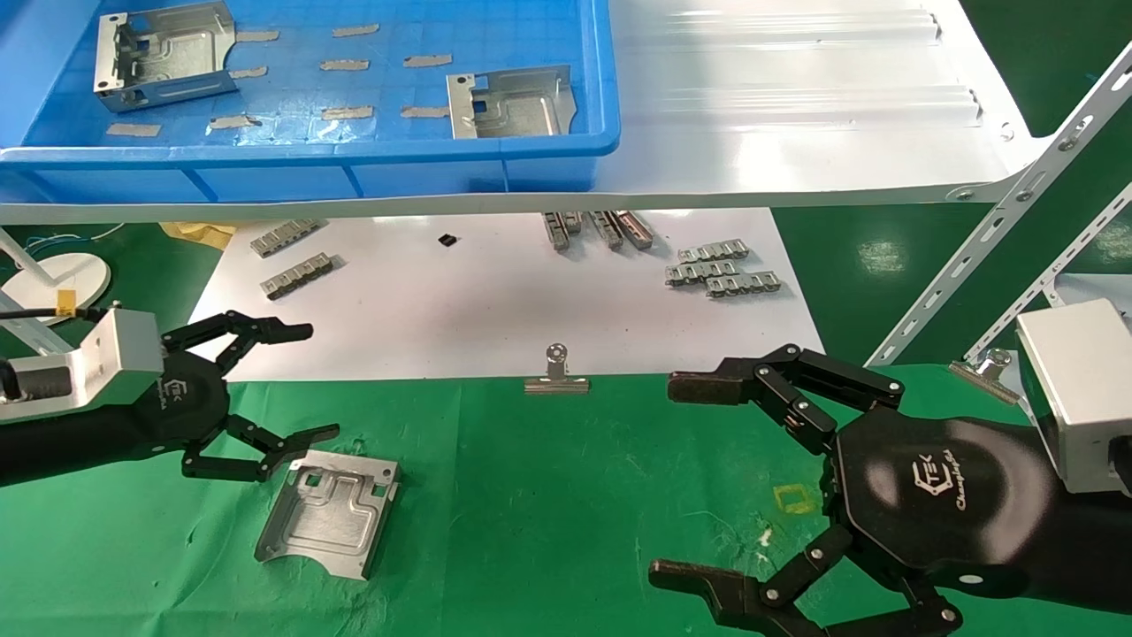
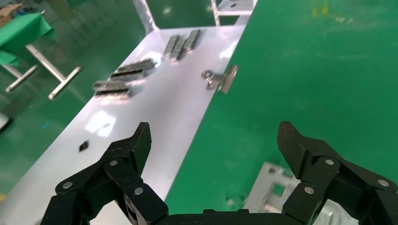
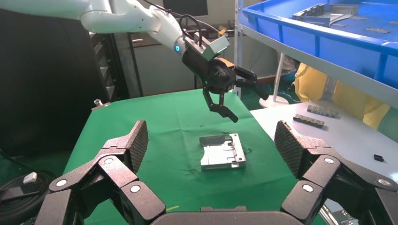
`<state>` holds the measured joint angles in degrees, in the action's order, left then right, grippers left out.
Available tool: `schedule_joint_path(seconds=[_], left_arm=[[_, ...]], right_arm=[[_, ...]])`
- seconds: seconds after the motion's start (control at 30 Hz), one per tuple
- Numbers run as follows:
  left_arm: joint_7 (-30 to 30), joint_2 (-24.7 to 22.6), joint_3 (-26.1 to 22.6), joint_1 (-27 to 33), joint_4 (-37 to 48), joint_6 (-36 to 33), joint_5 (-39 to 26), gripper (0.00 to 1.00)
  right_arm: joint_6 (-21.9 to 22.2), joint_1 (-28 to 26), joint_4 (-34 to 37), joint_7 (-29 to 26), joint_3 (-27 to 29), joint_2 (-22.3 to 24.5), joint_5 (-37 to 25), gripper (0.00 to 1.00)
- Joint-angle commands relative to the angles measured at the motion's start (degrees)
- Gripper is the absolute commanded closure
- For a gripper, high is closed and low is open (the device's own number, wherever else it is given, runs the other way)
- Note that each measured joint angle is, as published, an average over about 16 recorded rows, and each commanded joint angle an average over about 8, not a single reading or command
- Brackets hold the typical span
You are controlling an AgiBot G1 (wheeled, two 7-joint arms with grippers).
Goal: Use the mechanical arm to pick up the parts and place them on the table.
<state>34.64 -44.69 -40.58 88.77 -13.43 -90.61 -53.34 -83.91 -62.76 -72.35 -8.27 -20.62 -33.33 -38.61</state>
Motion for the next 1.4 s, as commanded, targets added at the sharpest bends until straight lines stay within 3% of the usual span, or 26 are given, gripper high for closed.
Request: schedule_joint_path(seconds=[0.03,1.4], left_arm=[[-1.73,0.37,0.93,-1.03,-2.29,0.19,0.44,0.0],[-37.36,7.96,20.22,-22.4,-49.51,4.05,9.45,0.0]], right_arm=[[0.0,0.0,0.0,0.0,0.0,0.0,0.0,0.0],[0.01,-0.01,0.0,0.01,-0.03,0.01,0.02,0.0]])
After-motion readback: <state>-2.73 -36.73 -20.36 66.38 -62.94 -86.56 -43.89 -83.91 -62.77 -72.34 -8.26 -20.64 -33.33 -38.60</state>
